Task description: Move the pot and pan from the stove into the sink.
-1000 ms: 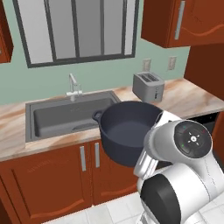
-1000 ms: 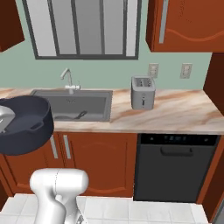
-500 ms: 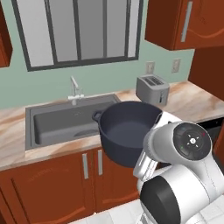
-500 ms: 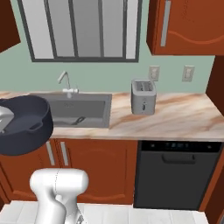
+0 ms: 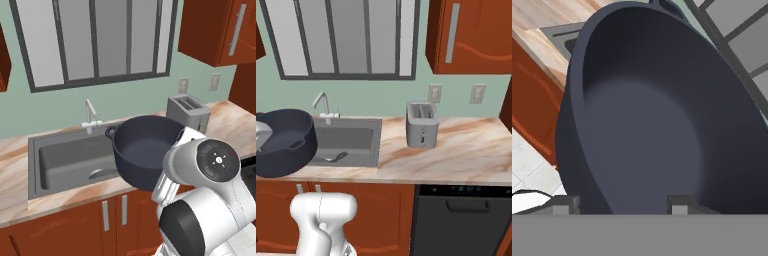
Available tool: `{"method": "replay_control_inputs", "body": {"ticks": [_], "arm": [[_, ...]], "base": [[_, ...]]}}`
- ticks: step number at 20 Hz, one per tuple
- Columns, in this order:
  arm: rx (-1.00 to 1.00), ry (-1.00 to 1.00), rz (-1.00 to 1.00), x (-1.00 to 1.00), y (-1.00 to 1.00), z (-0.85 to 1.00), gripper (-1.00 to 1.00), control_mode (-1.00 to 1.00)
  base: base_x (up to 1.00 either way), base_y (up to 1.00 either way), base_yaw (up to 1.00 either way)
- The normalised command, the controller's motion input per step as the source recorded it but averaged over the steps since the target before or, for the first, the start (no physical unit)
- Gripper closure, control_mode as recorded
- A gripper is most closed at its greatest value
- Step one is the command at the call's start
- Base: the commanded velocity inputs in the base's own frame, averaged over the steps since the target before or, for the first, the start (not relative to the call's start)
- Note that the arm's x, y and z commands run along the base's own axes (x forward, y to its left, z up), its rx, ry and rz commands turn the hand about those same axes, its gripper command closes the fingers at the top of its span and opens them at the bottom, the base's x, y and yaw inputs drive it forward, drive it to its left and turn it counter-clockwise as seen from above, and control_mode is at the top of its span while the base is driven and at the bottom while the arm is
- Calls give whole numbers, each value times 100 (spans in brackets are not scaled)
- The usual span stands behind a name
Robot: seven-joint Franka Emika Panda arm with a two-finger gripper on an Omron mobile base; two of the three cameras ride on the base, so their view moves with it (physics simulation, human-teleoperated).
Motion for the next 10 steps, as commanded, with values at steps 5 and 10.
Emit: {"method": "replay_control_inputs", "body": {"ticks": [5,10], "arm": [[0,0,0,0,0,0,100,-100],[1,2,0,8,0,0,100,-100]], "base": [[10,3,0],[0,0,0]]}}
